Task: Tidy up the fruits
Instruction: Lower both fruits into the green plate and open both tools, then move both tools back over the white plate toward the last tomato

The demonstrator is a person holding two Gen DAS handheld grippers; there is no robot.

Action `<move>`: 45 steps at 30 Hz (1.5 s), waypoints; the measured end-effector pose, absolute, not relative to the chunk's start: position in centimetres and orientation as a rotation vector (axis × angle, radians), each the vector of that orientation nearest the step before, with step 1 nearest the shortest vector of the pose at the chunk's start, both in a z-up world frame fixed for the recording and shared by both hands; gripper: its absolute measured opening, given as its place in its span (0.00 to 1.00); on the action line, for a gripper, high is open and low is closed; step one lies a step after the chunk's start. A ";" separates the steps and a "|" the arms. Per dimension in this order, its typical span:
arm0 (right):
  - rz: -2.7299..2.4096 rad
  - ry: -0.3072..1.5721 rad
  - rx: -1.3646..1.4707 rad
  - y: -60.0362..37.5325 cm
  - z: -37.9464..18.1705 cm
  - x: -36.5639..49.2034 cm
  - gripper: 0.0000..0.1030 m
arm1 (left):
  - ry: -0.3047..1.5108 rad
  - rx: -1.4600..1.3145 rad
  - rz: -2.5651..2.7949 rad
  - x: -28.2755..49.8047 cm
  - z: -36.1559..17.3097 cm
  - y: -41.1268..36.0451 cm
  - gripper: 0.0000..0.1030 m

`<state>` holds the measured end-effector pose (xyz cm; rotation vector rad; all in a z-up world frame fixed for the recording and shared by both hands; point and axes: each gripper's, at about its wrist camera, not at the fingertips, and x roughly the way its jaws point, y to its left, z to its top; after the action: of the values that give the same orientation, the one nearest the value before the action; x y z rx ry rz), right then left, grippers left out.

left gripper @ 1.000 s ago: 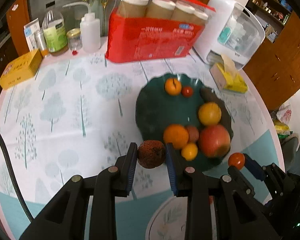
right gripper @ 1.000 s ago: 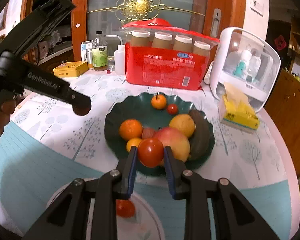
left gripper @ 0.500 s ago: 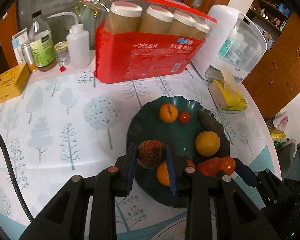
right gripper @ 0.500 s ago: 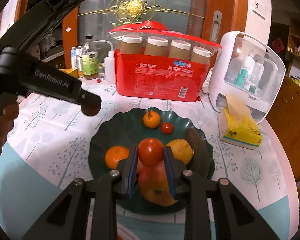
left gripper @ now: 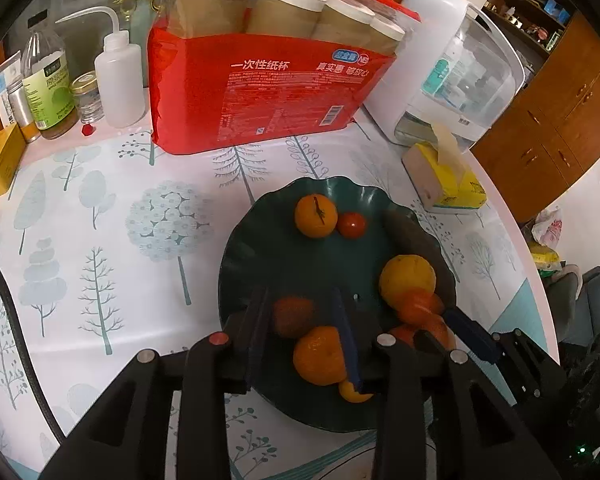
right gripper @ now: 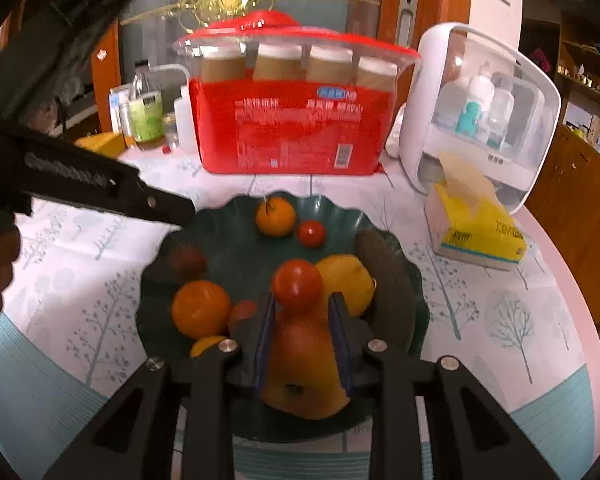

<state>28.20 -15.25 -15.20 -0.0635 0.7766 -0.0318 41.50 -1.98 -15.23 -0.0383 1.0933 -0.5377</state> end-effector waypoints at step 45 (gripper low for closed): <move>-0.155 0.933 0.270 -13.7 -14.3 8.4 0.47 | 1.207 -0.006 -0.514 19.2 -15.3 5.7 0.52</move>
<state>8.39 -13.68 -14.27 0.2697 0.9332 -0.1553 19.16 5.68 -15.32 -0.0059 1.2066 -0.5140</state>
